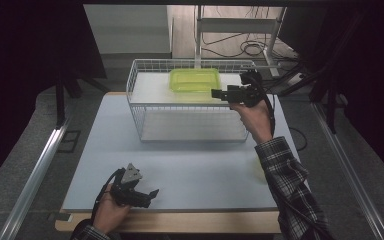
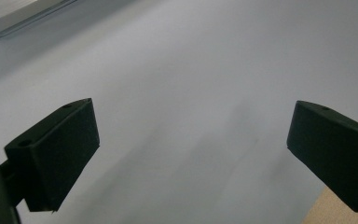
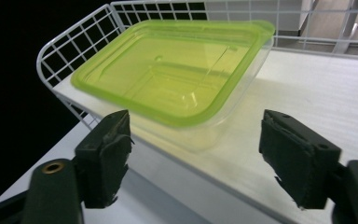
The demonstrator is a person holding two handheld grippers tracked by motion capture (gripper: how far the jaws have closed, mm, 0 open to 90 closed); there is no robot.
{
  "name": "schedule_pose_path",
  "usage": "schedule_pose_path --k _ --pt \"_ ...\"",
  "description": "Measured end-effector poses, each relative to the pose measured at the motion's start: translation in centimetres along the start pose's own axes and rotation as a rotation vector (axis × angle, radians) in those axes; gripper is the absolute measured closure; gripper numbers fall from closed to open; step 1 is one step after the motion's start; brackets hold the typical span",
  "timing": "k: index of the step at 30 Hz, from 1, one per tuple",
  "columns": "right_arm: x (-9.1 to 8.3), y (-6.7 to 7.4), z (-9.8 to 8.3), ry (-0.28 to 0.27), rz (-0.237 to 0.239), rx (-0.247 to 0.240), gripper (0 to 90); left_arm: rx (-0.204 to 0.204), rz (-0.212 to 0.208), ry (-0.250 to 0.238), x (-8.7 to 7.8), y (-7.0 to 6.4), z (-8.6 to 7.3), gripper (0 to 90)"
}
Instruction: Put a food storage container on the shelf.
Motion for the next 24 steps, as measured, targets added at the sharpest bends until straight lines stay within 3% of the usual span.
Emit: schedule_pose_path --k 13,24 --pt "-1.0 1.7 -3.2 0.018 0.023 -0.101 13.4 0.011 0.006 0.008 0.1 0.0 0.0 2.4" --pt "-2.1 2.5 -6.0 0.031 0.040 -0.172 7.9 0.014 0.004 -0.027 0.1 0.2 0.1 2.6"
Point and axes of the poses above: each handheld gripper's, and its own axes: x roughly forward along the jaws, z roughly out of its top, y roughly to its left, the point moved 7 cm from there along x, roughly forward along the jaws, and after that the axes turned 6 degrees about y, right-handed, at the moved point
